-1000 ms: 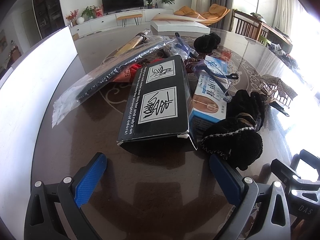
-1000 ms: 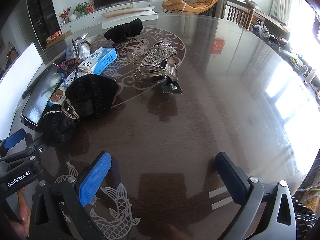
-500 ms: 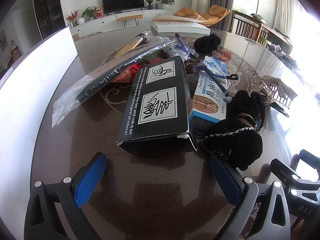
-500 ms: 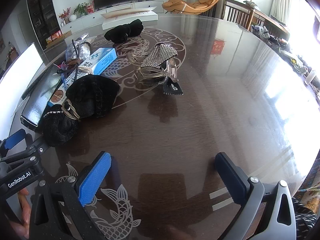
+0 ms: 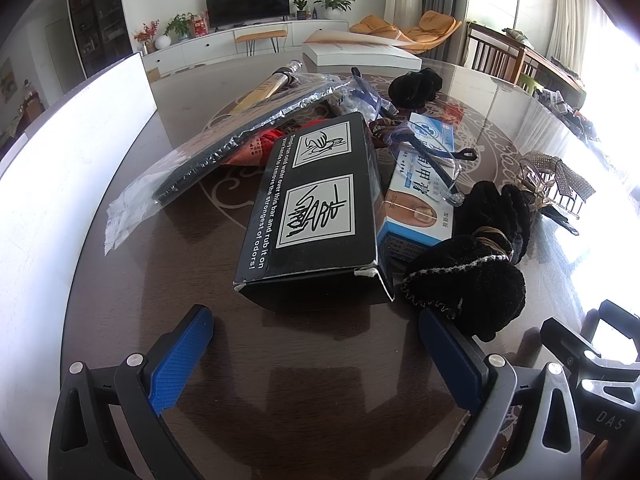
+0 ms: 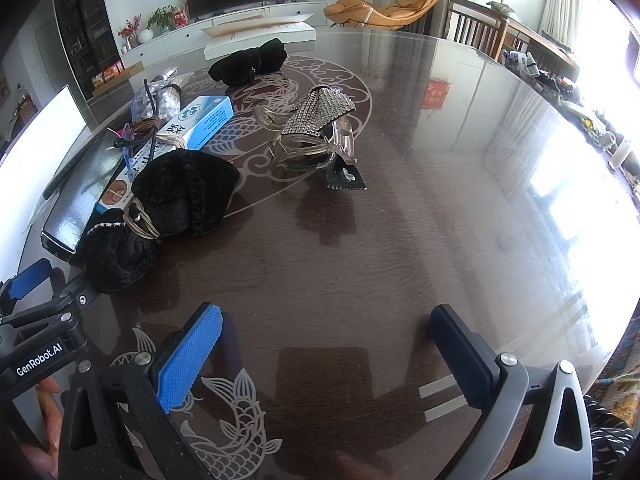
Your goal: Organize objects
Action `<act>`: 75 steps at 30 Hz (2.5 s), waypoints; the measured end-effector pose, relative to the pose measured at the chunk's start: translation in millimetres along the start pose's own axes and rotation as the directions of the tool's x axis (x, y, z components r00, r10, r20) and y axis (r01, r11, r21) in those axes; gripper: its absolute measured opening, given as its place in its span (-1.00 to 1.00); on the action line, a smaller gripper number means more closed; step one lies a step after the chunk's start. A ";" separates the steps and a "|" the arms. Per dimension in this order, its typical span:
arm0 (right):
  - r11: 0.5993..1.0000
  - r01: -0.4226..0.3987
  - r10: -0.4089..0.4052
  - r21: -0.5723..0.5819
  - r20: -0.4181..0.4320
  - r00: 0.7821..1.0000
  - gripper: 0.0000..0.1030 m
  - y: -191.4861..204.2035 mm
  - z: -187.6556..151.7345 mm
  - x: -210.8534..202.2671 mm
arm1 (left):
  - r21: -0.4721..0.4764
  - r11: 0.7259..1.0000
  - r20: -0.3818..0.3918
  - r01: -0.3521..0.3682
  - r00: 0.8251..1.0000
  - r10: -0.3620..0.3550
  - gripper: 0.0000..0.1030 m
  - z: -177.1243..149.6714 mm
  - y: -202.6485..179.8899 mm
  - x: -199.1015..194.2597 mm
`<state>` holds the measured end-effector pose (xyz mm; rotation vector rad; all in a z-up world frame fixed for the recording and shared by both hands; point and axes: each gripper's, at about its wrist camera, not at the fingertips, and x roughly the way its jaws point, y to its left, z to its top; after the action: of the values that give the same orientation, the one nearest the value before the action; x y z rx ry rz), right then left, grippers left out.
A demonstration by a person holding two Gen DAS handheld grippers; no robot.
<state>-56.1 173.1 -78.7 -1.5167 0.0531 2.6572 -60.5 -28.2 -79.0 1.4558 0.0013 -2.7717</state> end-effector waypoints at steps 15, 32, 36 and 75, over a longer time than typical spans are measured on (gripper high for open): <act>1.000 0.000 0.000 0.000 0.001 1.000 1.00 0.3 -0.2 0.2 | 0.002 1.000 0.000 0.001 1.000 -0.001 1.00 -0.2 0.1 0.3; 1.000 0.000 0.000 0.000 0.001 1.000 1.00 0.4 -0.3 0.4 | 0.004 1.000 0.001 0.002 1.000 -0.002 1.00 -0.6 0.0 0.7; 1.000 0.000 0.000 0.000 0.001 1.000 1.00 0.3 -0.4 0.4 | 0.004 1.000 0.001 0.002 1.000 -0.002 1.00 -0.5 0.2 0.8; 1.000 0.000 0.000 0.000 0.002 1.000 1.00 0.4 -0.2 0.7 | -0.018 1.000 -0.017 -0.004 1.000 0.004 1.00 -6.2 7.7 -4.4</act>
<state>-56.3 172.8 -79.4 -1.5141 0.0529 2.6591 -52.8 -35.8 -78.8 1.4732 0.0226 -2.7489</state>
